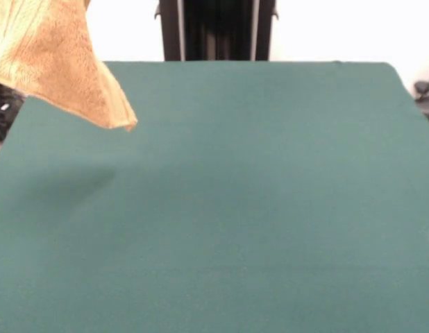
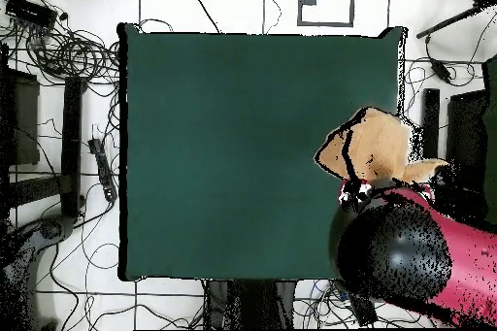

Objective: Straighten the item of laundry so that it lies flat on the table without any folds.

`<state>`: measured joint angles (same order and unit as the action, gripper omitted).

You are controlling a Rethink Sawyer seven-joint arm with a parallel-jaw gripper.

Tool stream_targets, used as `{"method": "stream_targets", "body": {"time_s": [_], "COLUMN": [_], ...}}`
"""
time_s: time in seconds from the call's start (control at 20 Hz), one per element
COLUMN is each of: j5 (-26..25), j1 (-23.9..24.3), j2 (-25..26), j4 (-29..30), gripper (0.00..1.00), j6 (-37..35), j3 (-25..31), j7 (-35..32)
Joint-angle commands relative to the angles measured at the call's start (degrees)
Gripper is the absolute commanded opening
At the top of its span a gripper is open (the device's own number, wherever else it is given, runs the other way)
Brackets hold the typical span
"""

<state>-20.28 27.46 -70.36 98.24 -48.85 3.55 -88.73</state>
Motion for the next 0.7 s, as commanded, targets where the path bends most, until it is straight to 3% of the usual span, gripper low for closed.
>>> {"method": "stream_targets", "body": {"time_s": [0.05,0.4,0.7], "j5": [1.21,-1.03,-2.45], "j1": [-0.23,2.08,-3.42], "j2": [2.93,4.36,1.79], "j4": [9.87,3.69,14.34], "gripper": [0.0,0.0,0.0], "j6": [4.08,0.56,8.25], "j3": [3.54,5.29,-0.07], "j7": [2.15,7.5,-6.22]}}
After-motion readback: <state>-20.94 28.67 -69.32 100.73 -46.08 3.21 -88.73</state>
